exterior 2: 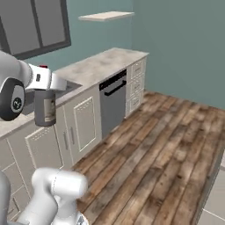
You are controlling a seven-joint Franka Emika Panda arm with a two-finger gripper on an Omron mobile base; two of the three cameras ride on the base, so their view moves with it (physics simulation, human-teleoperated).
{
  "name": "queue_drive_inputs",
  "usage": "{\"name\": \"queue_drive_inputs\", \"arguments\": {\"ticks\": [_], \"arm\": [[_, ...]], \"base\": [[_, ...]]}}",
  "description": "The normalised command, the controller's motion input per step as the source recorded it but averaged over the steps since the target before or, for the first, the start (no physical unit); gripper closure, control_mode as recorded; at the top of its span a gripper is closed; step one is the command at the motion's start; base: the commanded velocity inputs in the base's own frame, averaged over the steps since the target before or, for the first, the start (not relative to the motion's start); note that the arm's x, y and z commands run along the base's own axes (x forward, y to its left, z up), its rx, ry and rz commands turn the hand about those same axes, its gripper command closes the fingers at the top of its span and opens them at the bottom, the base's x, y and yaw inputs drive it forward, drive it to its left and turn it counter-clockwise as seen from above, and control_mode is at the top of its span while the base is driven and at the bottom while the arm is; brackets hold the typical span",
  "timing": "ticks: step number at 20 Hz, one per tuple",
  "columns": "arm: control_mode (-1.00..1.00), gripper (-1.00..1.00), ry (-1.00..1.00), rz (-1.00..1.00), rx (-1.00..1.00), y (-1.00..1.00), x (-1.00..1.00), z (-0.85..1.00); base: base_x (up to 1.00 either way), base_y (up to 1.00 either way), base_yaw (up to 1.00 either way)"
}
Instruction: There is a bowl on the dining counter. Grab a lemon wedge from the fridge and place it in the bowl. Then get the liquor bottle and glass cup from the cabinet and place them next to the bowl.
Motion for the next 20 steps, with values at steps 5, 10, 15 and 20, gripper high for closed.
{"name": "queue_drive_inputs", "arguments": {"ticks": [5,10,15,20], "arm": [[1.00,1.00,0.00,0.00,0.00,0.00,0.00,0.00],[1.00,1.00,0.00,0.00,0.00,0.00,0.00,0.00],[1.00,1.00,0.00,0.00,0.00,0.00,0.00,0.00],[1.00,1.00,0.00,0.00,0.00,0.00,0.00,0.00]], "base": [[0.76,-0.02,-0.55],[1.00,0.07,-0.38],[1.00,0.12,-0.32],[1.00,0.13,-0.32]]}}
